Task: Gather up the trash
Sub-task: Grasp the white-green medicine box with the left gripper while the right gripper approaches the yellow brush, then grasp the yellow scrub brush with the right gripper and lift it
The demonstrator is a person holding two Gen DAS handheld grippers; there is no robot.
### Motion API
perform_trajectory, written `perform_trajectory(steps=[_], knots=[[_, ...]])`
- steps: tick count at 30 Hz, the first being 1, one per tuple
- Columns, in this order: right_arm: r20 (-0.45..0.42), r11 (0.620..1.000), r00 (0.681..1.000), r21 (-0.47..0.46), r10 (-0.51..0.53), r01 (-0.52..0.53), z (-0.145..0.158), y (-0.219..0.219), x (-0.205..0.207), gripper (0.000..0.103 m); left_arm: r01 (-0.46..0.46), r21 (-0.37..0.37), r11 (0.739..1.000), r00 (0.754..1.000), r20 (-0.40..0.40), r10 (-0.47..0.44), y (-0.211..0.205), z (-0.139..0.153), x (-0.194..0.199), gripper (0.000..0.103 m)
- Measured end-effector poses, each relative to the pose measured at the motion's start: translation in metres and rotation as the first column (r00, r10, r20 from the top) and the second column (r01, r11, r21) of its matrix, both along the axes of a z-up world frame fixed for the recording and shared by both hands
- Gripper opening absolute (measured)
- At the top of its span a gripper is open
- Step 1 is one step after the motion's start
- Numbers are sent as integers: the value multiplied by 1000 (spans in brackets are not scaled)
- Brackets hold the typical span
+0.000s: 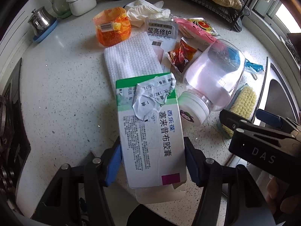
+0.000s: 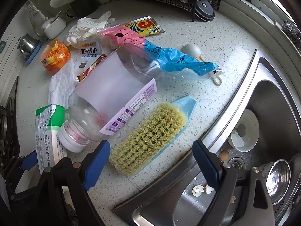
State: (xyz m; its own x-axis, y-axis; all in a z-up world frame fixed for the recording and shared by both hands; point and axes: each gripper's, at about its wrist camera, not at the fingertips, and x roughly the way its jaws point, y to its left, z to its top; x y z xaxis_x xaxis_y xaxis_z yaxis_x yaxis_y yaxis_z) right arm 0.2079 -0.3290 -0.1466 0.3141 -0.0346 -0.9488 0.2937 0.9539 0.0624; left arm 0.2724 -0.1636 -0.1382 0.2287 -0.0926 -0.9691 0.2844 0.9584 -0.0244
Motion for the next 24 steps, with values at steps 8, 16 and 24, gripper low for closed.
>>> perform_trajectory(steps=[8, 16, 24], knots=[[-12, 998, 999, -41, 51, -51, -8, 12, 7, 58, -22, -13, 1000, 999, -29, 22, 3, -6, -1, 59], [10, 997, 998, -29, 69, -69, -3, 17, -18, 35, -17, -28, 999, 1000, 8, 18, 8, 6, -21, 59], [49, 996, 996, -40, 77, -75, 16, 26, -70, 33, 0, -70, 998, 999, 51, 3, 26, 11, -49, 59]])
